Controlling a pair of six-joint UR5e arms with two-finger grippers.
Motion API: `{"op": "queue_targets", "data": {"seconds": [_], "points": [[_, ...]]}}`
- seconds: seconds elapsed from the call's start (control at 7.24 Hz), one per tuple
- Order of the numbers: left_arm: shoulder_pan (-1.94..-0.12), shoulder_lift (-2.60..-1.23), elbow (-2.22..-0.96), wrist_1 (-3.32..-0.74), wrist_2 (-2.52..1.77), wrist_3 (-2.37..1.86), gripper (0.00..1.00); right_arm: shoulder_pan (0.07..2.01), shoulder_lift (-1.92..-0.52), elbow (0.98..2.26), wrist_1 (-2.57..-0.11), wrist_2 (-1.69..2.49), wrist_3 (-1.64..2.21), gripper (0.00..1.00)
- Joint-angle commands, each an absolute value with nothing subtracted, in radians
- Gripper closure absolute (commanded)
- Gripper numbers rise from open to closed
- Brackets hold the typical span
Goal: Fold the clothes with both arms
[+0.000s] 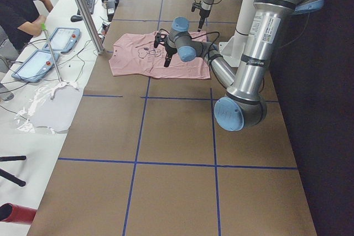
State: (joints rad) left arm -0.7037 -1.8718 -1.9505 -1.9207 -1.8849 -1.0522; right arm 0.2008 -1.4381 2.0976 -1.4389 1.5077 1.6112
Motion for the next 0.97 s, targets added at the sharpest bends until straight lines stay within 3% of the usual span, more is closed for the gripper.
{"op": "queue_targets", "data": {"seconds": [0.0,0.83], "points": [[-0.704,-1.882,-1.947,-1.919,-1.885,-1.052,0.0,0.189,-1.442,2.076,-1.44,1.497,1.612,0.0],[-0.704,-1.911,-1.937,-1.91,-1.885,-1.045,0.0,0.189,-1.439,2.052,-1.44,1.546,1.611,0.0]]}}
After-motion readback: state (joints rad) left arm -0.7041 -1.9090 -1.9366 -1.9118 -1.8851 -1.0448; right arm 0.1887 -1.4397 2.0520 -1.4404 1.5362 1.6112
